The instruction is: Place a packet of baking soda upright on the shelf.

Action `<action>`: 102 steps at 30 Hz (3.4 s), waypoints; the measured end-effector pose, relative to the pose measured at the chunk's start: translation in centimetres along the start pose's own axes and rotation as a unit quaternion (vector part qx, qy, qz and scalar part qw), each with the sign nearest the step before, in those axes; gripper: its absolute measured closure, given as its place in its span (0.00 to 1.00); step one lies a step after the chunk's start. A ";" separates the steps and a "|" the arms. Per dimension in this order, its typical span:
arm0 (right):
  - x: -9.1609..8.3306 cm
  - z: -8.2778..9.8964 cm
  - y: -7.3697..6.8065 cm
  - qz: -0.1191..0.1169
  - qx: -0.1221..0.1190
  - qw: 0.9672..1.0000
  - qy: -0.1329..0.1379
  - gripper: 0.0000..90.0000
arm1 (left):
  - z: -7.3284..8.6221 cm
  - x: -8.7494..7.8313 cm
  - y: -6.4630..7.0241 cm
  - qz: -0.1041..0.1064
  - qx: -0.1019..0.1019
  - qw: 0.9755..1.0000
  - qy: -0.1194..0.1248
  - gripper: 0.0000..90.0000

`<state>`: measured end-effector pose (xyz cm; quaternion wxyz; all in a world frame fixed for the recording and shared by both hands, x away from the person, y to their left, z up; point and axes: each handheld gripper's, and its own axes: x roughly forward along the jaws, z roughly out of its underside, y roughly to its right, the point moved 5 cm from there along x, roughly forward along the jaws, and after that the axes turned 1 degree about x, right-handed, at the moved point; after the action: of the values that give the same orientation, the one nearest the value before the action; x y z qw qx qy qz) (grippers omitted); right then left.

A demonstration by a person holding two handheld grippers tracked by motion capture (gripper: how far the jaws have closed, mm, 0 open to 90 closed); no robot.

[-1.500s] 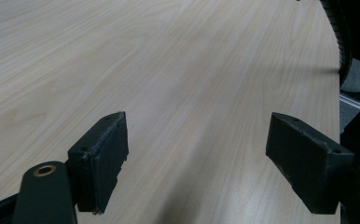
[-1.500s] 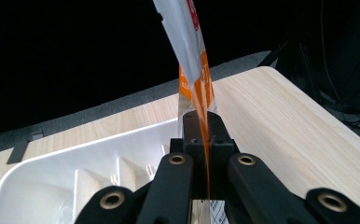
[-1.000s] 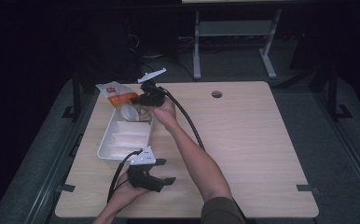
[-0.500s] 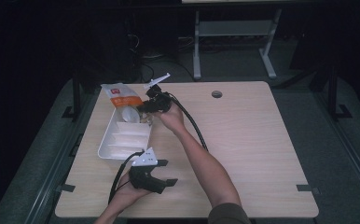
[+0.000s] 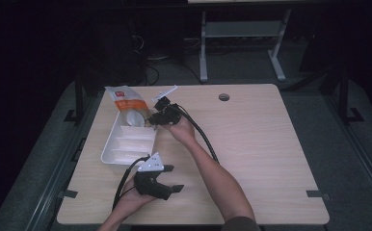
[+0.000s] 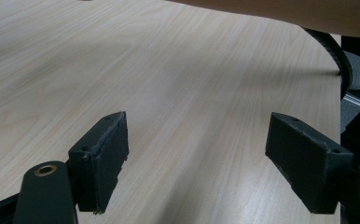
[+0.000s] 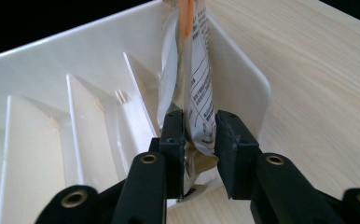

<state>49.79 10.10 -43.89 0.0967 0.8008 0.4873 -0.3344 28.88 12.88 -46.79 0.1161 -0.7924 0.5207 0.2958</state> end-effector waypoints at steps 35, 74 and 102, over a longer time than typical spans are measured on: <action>0.7 -0.9 0.6 0.028 0.006 1.000 -0.012 0.98 | -0.1 0.2 0.0 0.001 0.000 1.000 -0.002 0.23; 0.1 -0.8 0.9 -0.022 0.031 0.999 -0.009 0.89 | 0.1 0.1 -0.2 -0.001 0.000 1.000 -0.003 0.23; -7.1 1.0 1.5 -0.039 0.031 0.999 0.017 0.68 | 0.0 0.6 0.2 0.005 0.004 1.000 -0.006 0.23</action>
<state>48.49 3.76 -40.40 0.0505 0.7894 0.5091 -0.3393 28.84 12.30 -47.14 0.1207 -0.7875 0.5252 0.2991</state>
